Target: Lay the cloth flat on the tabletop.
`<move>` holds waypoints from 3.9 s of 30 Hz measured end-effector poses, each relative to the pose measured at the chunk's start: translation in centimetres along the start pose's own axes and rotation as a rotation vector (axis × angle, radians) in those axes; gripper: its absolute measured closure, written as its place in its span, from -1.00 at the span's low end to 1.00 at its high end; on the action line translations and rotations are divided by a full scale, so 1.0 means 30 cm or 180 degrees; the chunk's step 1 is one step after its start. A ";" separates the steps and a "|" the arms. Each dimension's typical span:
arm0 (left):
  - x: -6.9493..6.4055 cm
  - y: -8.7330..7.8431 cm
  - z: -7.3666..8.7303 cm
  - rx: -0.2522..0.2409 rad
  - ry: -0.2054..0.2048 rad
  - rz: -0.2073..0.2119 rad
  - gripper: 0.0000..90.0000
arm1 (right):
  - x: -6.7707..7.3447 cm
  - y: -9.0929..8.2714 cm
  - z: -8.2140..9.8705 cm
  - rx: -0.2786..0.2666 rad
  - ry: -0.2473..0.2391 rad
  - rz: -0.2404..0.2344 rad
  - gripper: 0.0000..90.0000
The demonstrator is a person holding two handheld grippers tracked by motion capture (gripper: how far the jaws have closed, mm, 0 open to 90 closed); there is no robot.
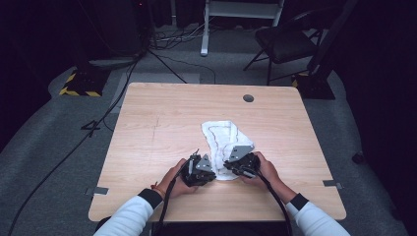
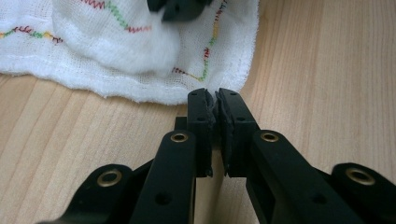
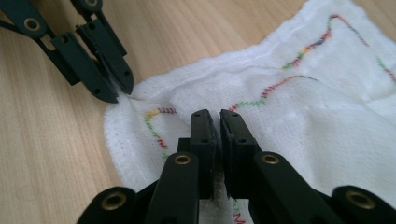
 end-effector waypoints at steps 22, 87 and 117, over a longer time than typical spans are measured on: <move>-0.035 -0.027 -0.005 0.0020 0.0072 -0.0023 0.86 | -0.097 -0.296 0.342 -0.0148 0.0790 0.0253 0.88; 0.458 0.078 -0.103 -0.0163 -0.1036 -0.0604 0.64 | -0.111 0.021 -0.007 0.0180 0.0367 0.0276 0.90; 0.331 -0.415 -0.195 -0.0958 -0.0426 -0.0971 0.85 | -0.300 -0.514 -0.003 -0.1063 0.0825 0.0948 0.95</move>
Point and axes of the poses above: each handheld gripper's, and its own axes: y roughly forward along the jaws, z roughly out of its underside, x roughly to its left, the point moved 3 cm from there along y, roughly forward along the jaws, and after that the axes turned 5 degrees about x, right-handed, at the moved point
